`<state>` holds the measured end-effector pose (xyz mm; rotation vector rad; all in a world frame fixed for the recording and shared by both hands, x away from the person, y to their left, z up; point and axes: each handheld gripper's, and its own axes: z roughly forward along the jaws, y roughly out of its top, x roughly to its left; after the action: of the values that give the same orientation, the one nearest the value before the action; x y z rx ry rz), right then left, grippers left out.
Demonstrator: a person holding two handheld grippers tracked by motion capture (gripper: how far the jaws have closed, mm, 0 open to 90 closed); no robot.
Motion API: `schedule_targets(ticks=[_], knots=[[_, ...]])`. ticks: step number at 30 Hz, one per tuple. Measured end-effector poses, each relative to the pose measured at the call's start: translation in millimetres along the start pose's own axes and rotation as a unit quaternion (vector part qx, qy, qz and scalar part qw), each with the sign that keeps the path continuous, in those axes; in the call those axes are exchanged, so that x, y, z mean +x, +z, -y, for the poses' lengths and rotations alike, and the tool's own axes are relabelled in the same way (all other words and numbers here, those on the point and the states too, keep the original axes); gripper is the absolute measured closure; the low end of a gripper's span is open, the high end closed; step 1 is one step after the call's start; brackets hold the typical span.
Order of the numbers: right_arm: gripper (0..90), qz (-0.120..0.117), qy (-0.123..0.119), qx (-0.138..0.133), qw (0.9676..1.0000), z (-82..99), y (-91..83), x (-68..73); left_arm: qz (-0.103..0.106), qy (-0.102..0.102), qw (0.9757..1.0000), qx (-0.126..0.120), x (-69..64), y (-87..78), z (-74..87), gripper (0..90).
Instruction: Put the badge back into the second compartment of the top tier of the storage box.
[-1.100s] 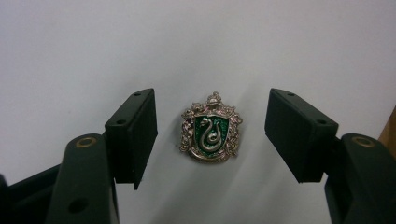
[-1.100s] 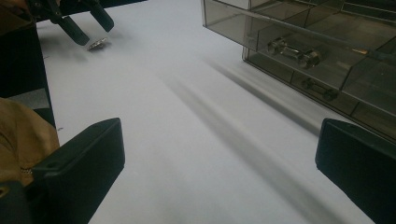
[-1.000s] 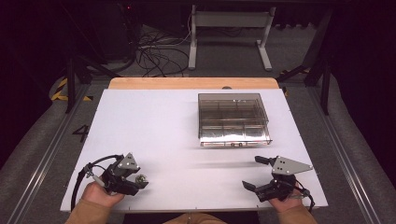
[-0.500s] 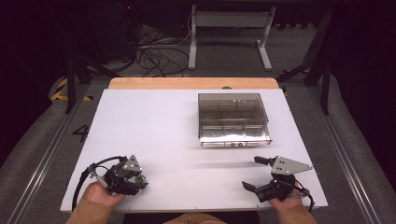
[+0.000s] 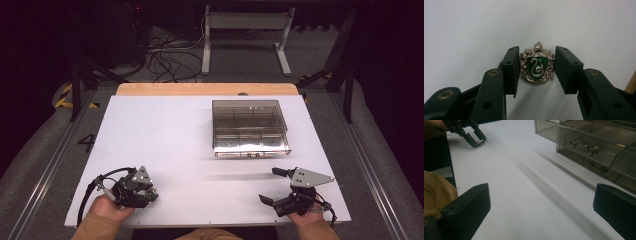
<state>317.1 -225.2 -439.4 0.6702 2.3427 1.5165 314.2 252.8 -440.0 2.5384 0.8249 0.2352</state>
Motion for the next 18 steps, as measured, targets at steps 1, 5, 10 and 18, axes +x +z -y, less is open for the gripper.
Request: schedule_targets(ticks=[1,5,10,18], knots=[[1.8,0.000,0.000,0.000,1.0000,0.0,0.0,0.1,0.000,0.000,1.0000,0.000,0.0,-0.1,0.0,57.0],[1.8,0.000,0.000,-0.001,1.0000,0.1,-0.1,0.0,-0.004,0.002,1.0000,-0.003,-0.4,-0.9,0.0,57.2],[1.8,0.000,0.000,0.000,1.0000,0.0,0.0,0.0,-0.002,-0.001,0.9999,-0.015,-0.4,-4.6,-0.1,57.2],[1.8,0.000,0.000,0.001,1.0000,0.1,0.7,-0.2,0.000,-0.006,0.9989,-0.047,-0.9,-12.4,-0.7,57.2]])
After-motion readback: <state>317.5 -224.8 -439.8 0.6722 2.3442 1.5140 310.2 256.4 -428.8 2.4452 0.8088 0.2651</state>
